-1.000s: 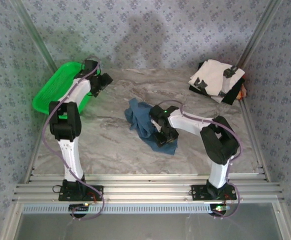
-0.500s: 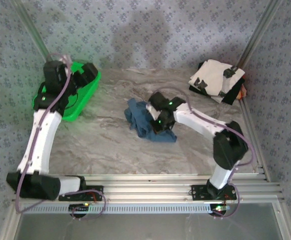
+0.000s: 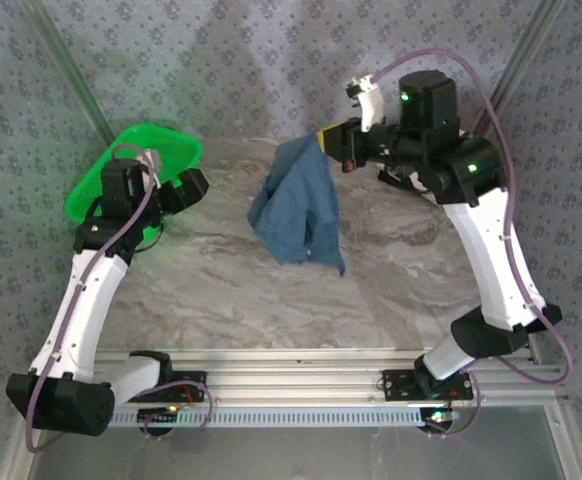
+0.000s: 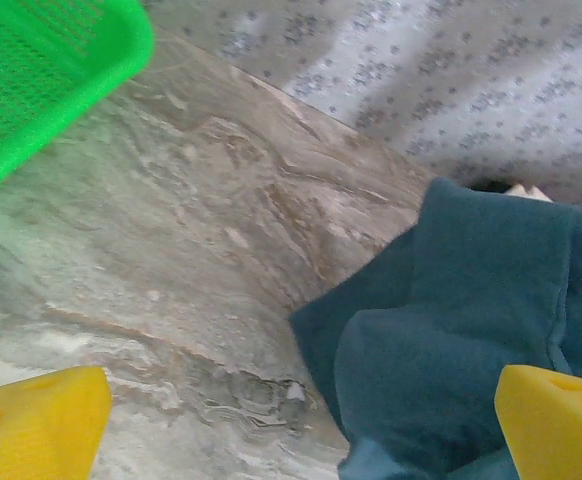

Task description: Fold and stack the t-shirts

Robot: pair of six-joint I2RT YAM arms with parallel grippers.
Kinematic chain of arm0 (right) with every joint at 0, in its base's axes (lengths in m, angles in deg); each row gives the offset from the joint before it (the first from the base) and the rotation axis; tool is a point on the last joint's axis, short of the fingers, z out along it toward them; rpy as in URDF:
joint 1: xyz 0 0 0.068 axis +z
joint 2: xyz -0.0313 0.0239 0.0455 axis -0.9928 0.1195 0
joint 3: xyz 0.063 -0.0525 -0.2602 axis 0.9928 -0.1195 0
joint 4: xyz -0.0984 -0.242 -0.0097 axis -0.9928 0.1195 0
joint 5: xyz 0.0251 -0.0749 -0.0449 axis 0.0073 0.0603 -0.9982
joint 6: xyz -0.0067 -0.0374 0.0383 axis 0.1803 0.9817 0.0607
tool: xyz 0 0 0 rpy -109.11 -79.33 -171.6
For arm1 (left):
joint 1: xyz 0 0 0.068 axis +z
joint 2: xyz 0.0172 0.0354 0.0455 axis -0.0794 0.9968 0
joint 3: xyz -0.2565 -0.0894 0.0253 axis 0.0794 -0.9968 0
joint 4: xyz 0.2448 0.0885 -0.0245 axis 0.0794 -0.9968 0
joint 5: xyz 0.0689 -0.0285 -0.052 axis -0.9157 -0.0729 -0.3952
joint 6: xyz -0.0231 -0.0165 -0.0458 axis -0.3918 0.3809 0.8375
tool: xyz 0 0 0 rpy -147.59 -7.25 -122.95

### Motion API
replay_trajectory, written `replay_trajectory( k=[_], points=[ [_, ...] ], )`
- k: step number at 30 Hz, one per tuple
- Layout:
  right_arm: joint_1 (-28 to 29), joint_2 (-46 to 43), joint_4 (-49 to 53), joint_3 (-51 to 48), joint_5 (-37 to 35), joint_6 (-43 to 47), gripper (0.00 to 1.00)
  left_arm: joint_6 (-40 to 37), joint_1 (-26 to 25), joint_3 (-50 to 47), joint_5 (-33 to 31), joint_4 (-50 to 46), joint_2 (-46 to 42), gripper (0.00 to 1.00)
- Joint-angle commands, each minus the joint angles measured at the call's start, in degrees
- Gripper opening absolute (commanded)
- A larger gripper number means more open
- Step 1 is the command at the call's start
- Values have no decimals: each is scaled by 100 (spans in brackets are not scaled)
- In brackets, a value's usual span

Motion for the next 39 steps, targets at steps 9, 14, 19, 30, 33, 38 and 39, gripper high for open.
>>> replay_trajectory(
  k=[9, 14, 19, 30, 33, 38, 39],
  points=[
    [-1707, -1500, 763, -4465, 79, -460, 0, -31, -1176, -810, 19, 687, 271, 99],
    [-2376, -1573, 124, -5878, 311, -896, 0, 193, -1738, -920, 202, 660, 949, 99],
    [-2609, -1321, 215, -5942, -244, -829, 0, 650, -2227, -793, 876, 689, 1961, 96],
    [-2727, -1288, 170, -6023, -60, -702, 0, 1041, -2877, -55, 1491, 1063, 3669, 80],
    [-2726, -1278, 144, -6071, -32, -667, 0, 1150, -2961, 99, 1572, 1221, 3894, 77],
    [-2735, -1277, 94, -6108, -5, -649, 0, 1201, -3117, 391, 1594, 1153, 4356, 65],
    [-2735, -1275, 81, -6107, -2, -651, 0, 1207, -3138, 419, 1583, 1156, 4401, 61]
  ],
)
